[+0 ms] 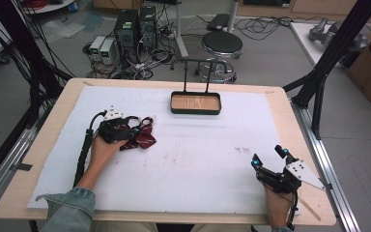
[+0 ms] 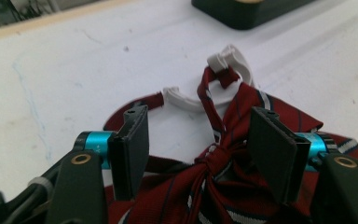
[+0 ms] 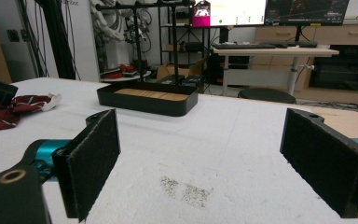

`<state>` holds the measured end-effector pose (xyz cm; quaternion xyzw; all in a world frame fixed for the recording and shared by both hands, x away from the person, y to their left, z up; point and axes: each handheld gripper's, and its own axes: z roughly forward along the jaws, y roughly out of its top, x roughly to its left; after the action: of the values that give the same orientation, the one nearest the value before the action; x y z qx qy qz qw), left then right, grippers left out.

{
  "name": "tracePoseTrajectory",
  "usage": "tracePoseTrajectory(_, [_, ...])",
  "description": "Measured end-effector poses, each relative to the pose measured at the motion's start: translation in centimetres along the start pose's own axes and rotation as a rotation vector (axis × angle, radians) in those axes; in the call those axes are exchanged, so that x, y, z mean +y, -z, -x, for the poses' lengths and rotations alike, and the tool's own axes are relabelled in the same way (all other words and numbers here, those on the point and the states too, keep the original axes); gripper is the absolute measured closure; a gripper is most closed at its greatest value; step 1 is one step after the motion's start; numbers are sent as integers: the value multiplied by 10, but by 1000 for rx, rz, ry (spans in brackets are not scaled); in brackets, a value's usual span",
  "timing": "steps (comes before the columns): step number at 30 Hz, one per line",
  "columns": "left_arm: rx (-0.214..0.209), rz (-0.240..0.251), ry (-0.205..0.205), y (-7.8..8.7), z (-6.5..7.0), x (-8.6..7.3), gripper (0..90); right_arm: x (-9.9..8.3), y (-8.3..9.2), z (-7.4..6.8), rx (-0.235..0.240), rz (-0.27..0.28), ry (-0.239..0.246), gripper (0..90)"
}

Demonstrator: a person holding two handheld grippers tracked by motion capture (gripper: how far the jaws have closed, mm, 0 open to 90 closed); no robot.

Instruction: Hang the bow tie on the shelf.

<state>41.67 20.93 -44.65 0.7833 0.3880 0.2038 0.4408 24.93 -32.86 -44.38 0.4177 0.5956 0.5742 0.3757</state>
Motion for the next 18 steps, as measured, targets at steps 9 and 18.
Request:
tracePoseTrajectory(9, [-37, -89, -20, -5, 1, 1, 533, 0, 0, 0, -1, 0, 0, 110])
tracePoseTrajectory(18, [-54, -100, -80, -4, 6, 2, 712, 0, 0, 0, -2, 0, 0, 110])
